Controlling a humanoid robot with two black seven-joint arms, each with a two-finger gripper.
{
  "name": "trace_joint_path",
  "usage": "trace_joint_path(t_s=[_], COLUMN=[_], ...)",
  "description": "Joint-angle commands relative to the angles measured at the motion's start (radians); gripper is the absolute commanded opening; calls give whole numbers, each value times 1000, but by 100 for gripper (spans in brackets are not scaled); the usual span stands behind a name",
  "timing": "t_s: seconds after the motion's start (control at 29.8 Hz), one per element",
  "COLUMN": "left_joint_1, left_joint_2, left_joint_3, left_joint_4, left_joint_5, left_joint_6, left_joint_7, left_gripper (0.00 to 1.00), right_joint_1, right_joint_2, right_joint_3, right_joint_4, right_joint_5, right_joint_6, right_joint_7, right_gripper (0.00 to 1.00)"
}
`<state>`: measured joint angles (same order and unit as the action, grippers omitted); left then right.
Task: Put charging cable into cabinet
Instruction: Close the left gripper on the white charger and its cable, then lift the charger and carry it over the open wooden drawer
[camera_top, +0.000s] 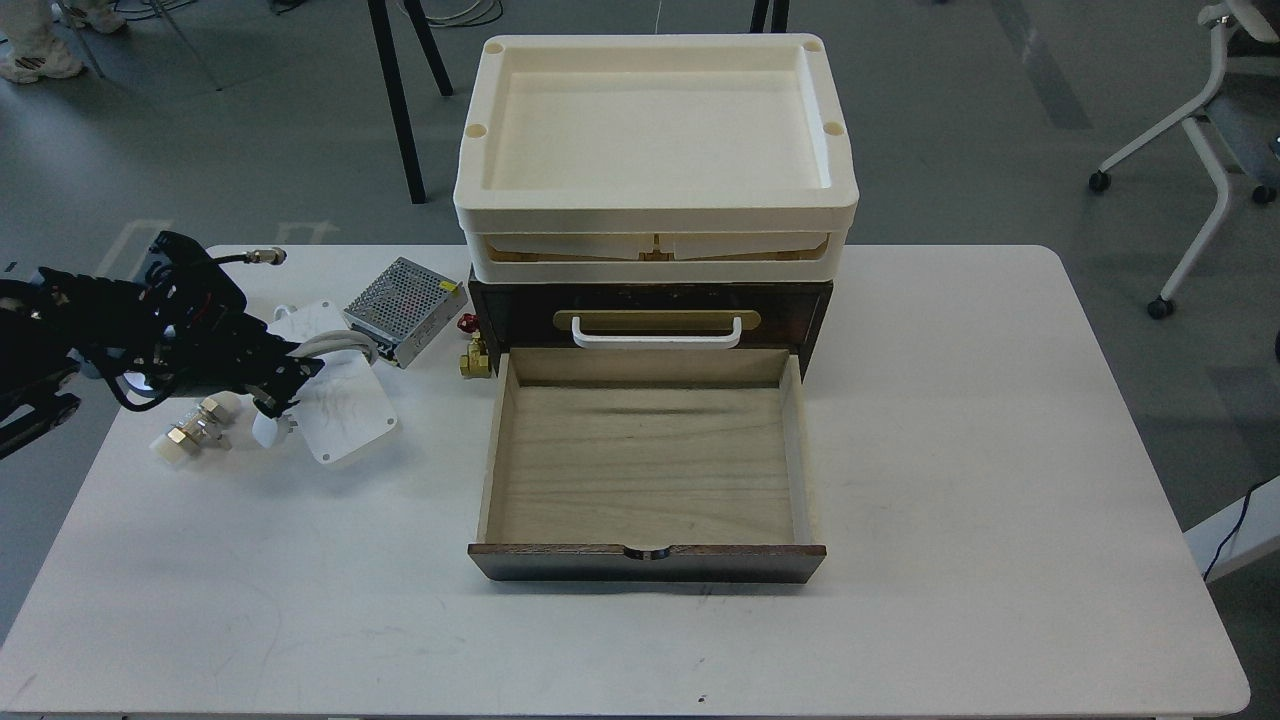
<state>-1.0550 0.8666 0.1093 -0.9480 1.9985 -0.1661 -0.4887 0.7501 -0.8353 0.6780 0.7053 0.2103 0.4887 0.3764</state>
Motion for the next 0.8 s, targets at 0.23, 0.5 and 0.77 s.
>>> trace_joint_path(t_s=[0.23,0.5,0.77], left_joint_1=[-16,-4,165], left_joint_2=[469,298,-95], left_joint_3=[-253,-298,-281], left_joint_4=[-696,-781,-491], left_joint_5=[-353,-742,-762], left_joint_6=[-219,-285,-288], left_joint_7=[0,0,0], left_gripper=[0,0,0], right_joint_1=[0,1,0], right_joint_2=[1,1,1], right_joint_3=[20,29,54], right_joint_4=[-15,-17,-17], right_joint_5=[1,1,0], right_joint_6=[0,0,0], right_joint_7=[-1,-1,-1], right_gripper=[100,100,100])
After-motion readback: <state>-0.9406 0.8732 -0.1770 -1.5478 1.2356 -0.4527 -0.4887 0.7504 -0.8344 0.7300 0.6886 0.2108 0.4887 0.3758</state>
